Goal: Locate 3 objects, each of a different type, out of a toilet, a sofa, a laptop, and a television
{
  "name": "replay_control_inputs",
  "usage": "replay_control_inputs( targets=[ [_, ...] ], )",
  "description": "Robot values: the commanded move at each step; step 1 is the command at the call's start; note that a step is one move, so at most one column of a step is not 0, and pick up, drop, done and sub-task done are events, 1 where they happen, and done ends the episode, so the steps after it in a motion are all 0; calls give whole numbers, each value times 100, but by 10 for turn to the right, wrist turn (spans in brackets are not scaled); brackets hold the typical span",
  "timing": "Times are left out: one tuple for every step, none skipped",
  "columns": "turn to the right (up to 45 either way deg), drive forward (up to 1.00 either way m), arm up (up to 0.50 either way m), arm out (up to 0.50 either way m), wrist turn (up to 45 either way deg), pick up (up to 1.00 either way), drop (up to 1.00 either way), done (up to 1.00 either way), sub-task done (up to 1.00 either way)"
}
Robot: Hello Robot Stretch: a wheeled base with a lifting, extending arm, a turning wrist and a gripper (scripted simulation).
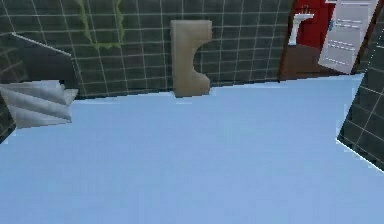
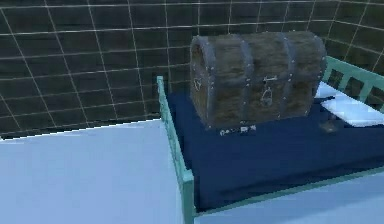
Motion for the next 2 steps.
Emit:
replay_control_inputs(
  targets=[
    [240, 0, 0, 0, 0, 0, 0, 0, 0],
    [0, 100, 0, 0, 0, 0, 0, 0, 0]
  ],
)
